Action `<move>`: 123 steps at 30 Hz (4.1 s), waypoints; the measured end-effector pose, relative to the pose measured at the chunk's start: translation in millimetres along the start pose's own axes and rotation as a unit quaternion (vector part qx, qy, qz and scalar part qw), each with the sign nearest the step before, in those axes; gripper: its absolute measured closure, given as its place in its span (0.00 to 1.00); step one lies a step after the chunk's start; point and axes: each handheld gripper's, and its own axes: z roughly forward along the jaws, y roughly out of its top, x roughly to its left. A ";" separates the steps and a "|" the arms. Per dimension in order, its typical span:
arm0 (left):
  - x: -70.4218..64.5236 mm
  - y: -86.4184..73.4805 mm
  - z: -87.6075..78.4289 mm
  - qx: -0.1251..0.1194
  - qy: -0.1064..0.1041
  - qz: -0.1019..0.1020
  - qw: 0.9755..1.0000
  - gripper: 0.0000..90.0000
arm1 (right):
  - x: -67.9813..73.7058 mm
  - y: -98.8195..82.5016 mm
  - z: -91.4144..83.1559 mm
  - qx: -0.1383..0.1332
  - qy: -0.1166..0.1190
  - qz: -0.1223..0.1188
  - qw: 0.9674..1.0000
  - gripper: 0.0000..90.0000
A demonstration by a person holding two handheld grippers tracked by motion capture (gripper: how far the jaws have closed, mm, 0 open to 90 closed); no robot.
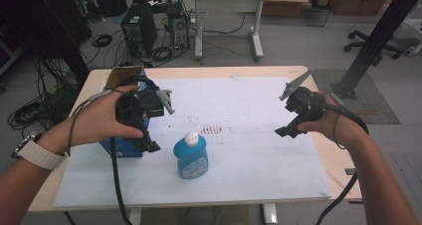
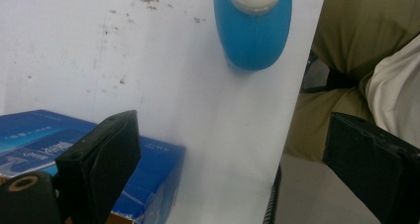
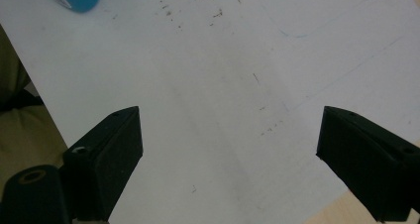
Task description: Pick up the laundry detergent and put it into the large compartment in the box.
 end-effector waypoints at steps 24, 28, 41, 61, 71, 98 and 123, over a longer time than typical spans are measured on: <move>-1.2 0.8 -8.9 0.001 0.008 -0.029 1.000 0.10 | -0.1 -3.2 1.0 0.000 -0.002 -0.001 1.000 0.12; -1.1 1.8 -11.4 -0.001 0.009 -0.038 0.999 0.10 | -0.4 -4.1 1.2 0.000 -0.003 0.000 1.000 0.12; -3.7 8.7 -17.5 -0.013 0.011 -0.054 0.998 0.10 | -0.2 -5.9 -0.7 -0.003 -0.006 0.001 1.000 0.12; -5.2 15.4 -24.1 -0.021 0.018 -0.075 0.997 0.09 | -1.4 -6.4 -1.0 -0.005 -0.009 -0.001 1.000 0.12; -4.4 22.4 -22.3 -0.024 0.012 -0.091 0.995 0.09 | -2.5 -6.4 1.2 -0.006 -0.008 -0.002 1.000 0.12; -11.6 47.7 -7.8 -0.018 0.006 -0.072 0.997 0.08 | -4.1 -7.4 3.1 -0.006 -0.006 -0.002 1.000 0.12; -13.4 59.0 8.3 -0.032 -0.005 -0.054 0.998 0.06 | -4.8 -16.4 0.1 -0.009 -0.008 0.004 1.000 0.12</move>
